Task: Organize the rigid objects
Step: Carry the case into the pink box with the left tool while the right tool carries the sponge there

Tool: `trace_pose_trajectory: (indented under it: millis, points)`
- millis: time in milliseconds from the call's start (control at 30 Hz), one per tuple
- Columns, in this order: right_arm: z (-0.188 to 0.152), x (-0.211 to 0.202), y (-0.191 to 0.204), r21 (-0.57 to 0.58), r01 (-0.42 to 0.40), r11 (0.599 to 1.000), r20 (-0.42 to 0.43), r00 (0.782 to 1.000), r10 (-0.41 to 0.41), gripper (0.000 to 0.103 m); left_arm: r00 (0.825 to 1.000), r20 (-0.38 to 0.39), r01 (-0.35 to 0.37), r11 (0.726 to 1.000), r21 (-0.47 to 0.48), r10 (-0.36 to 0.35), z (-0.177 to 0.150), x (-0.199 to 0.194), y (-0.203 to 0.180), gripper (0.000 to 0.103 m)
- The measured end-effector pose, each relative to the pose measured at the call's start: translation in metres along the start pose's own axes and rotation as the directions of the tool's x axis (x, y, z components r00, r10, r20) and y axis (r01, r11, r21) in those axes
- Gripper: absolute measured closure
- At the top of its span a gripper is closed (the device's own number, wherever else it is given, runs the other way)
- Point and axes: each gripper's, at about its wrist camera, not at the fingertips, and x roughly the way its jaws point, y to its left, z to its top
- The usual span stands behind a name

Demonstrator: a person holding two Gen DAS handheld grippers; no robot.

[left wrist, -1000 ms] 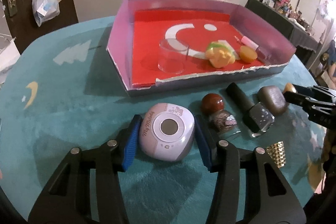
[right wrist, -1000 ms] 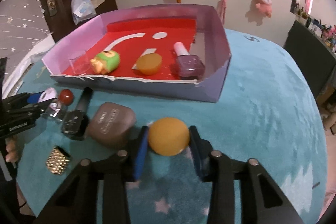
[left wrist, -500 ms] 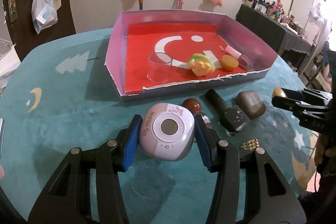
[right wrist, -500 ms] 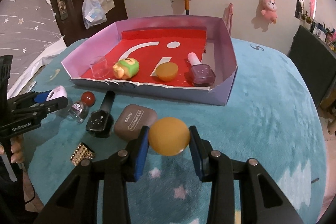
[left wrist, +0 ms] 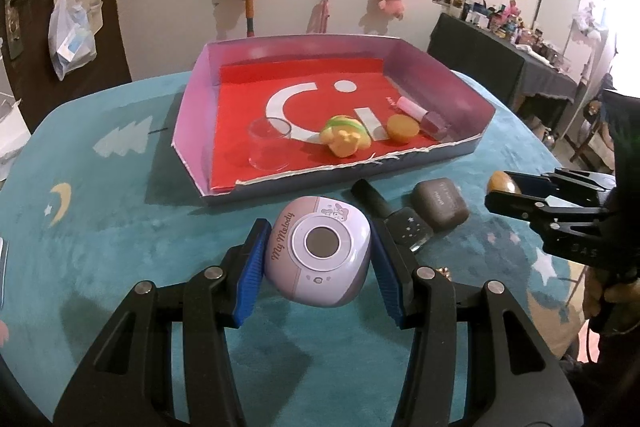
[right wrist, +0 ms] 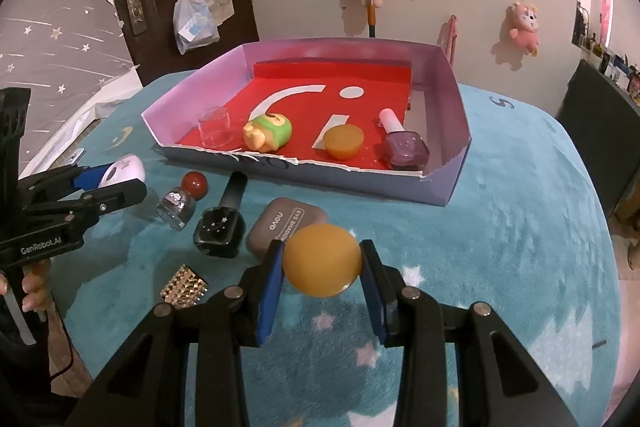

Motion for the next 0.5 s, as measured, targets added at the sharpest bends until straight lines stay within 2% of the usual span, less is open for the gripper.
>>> trace_pose_trajectory:
  millis: [133,300,500]
  points:
    - [0.009,-0.002,0.004,-0.025,-0.007,1.0,0.008,1.0,0.007,0.063,1.0,0.007,0.029,0.999,0.022,-0.029,0.015,0.0,-0.006,0.055]
    - [0.043,-0.008,0.017,-0.126,-0.009,0.992,0.044,0.999,0.015,0.063,0.997,0.019,0.072,0.995,0.072,-0.073,0.052,0.009,-0.013,0.055]
    - [0.091,0.017,0.019,-0.182,-0.047,0.982,0.028,0.998,0.053,0.063,0.996,-0.054,0.075,0.991,0.112,-0.069,0.099,0.05,-0.01,0.055]
